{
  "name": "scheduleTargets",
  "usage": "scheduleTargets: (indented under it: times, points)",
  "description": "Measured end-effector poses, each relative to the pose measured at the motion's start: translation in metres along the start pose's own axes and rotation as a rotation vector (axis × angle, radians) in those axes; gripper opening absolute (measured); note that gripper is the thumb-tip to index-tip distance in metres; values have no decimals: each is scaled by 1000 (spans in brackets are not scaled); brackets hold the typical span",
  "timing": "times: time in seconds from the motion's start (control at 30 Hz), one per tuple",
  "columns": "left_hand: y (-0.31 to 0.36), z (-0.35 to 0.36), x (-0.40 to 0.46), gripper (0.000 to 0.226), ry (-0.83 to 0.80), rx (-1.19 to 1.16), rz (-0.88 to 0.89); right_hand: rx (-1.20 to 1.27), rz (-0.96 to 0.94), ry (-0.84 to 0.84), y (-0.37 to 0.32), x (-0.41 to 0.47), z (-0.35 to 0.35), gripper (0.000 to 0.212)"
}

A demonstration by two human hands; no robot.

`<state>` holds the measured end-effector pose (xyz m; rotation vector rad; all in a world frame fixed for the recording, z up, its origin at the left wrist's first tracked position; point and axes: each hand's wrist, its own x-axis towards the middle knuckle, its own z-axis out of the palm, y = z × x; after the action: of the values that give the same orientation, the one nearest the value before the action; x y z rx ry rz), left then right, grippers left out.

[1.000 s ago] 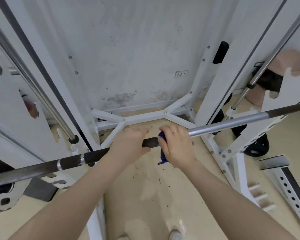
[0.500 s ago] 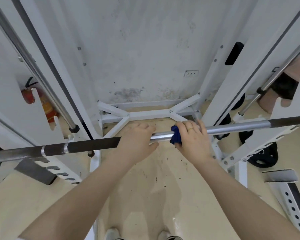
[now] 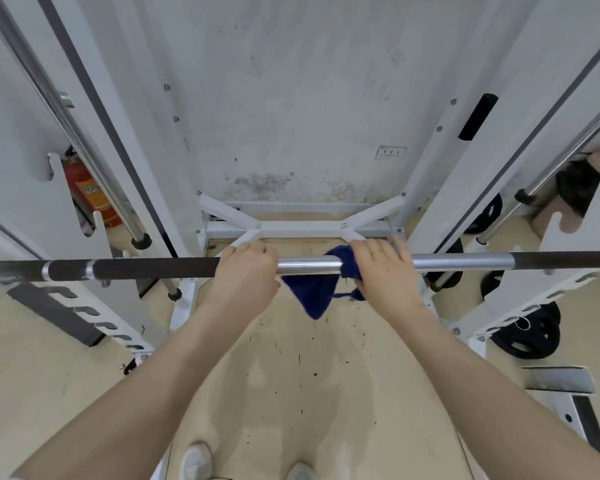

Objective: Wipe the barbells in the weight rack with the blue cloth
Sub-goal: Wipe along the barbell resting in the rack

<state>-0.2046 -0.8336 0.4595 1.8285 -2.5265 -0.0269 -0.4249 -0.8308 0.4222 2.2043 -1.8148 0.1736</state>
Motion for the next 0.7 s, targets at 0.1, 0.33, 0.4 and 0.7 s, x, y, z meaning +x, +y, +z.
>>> scheduleTargets:
  times: [0.1,0.33,0.4,0.7]
  points:
    - [8,7,-1,17,63,44,-65,27,98,-52,35,-15,-5,34]
    - [19,2,-3,44,30,-166,-63,572,18,-192,13,-15,-28,58]
    - [22,1,1,55,63,-348,31,764,48,-135,1,-16,-42,56]
    - [7,-14,23,25,157,-642,80,1481,273,-481,-18,-4,-72,74]
